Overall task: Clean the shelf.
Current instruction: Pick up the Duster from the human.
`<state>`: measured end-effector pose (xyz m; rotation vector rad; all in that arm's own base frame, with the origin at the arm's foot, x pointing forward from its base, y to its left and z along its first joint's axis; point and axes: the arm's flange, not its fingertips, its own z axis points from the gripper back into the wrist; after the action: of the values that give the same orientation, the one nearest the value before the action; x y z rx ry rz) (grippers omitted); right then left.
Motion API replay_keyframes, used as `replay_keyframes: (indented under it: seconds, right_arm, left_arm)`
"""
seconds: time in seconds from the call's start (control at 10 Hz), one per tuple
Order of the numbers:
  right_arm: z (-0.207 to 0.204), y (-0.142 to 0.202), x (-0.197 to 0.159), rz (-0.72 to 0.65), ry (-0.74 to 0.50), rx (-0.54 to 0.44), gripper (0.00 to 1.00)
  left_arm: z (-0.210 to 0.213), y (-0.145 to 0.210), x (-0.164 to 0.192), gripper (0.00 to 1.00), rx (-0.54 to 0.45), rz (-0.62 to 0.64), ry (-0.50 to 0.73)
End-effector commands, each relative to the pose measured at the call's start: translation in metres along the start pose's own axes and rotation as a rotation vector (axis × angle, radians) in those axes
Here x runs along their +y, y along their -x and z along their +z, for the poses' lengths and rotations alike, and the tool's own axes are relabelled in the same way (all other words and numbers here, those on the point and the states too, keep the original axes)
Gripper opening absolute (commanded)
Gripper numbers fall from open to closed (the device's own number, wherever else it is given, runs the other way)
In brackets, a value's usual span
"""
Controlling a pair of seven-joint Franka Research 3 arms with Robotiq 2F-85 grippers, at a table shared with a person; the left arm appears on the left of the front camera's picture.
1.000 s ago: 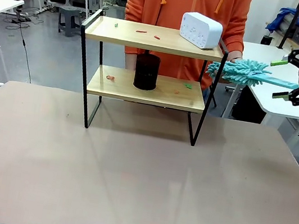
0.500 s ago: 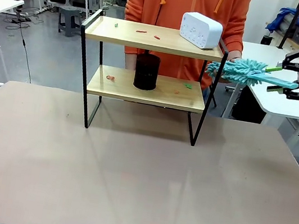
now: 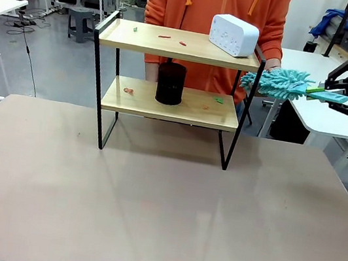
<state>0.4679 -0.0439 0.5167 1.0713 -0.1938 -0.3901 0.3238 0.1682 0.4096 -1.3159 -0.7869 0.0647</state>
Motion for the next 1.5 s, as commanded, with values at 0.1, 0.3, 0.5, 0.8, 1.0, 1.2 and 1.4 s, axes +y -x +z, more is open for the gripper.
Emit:
replay_keyframes:
  seconds: [0.1,0.3,0.5,0.8,1.0,1.2,1.4]
  right_arm:
    - [0.0,-0.004,-0.004,0.016,-0.006,-0.012,0.0]
    - [0.011,0.002,-0.012,0.06,-0.028,-0.022,0.0]
    - [0.046,0.028,-0.029,0.272,-0.105,-0.013,0.0]
    - [0.157,0.106,-0.091,0.489,-0.069,0.059,0.0]
    - [0.199,0.157,-0.128,0.596,-0.022,0.066,0.0]
    - [0.212,0.179,-0.166,0.586,-0.018,0.102,0.0]
    - [0.219,0.184,-0.155,0.568,-0.008,0.085,0.0]
  left_arm:
    - [0.0,0.002,-0.003,1.0,-0.003,-0.02,0.013]
    - [0.0,0.002,-0.003,1.0,-0.003,-0.02,0.013]
    - [0.0,0.002,-0.003,1.0,-0.003,-0.02,0.013]
    - [0.0,0.002,-0.003,1.0,-0.003,-0.02,0.013]
    - [0.0,0.002,-0.003,1.0,-0.003,-0.02,0.013]
    - [0.0,0.002,-0.003,1.0,-0.003,-0.02,0.013]
    - [0.0,0.002,-0.003,1.0,-0.003,-0.02,0.013]
